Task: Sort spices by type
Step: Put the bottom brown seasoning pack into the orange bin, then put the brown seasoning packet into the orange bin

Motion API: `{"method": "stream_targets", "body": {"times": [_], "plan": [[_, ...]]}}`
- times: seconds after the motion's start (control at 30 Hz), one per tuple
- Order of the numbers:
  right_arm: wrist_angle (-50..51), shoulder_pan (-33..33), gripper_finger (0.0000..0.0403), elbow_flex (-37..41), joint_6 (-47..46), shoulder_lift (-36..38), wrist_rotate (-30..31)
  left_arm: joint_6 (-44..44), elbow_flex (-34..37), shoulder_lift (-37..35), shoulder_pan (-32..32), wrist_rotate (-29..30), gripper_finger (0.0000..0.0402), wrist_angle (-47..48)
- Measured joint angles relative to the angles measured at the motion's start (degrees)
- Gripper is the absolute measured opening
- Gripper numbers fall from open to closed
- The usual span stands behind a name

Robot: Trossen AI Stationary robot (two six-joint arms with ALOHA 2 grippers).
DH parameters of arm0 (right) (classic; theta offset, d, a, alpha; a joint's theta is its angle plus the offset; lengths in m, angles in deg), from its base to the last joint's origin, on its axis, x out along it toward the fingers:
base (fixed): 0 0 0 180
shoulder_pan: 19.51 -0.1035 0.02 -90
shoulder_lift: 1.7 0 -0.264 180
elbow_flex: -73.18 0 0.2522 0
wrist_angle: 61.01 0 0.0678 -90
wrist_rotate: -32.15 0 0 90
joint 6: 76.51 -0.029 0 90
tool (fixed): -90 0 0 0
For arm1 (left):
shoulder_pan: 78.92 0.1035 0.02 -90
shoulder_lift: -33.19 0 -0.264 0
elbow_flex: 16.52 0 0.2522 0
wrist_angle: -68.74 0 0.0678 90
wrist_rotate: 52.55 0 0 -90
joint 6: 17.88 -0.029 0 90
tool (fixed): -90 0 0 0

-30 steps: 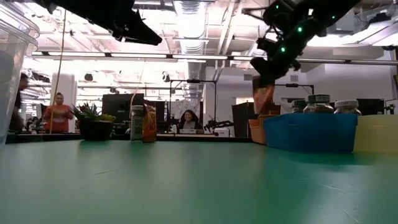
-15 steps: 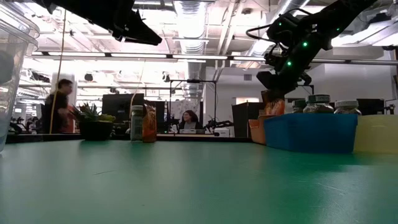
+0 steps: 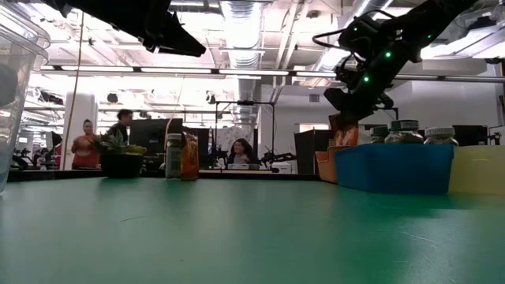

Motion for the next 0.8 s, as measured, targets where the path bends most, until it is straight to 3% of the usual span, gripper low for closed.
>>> {"method": "stream_targets", "body": {"times": [0.4,0.57,0.8], "plan": [[0.43,-0.57,0.0178,-0.24,0.52,0.11,-1.16,-0.13,-0.03,0.0,0.0,0.0,0.0153,0.1],[2.89,-2.13,0.0215,-5.11,2.69,0.22,-1.17,-0.02,-0.03,0.0,0.0,0.11,0.0153,1.31],[-0.6,-9.13,0.0226,-7.98,8.22,0.11,-1.17,4.91,-0.05,0.0,0.02,10.79,0.0153,6.04]]}}
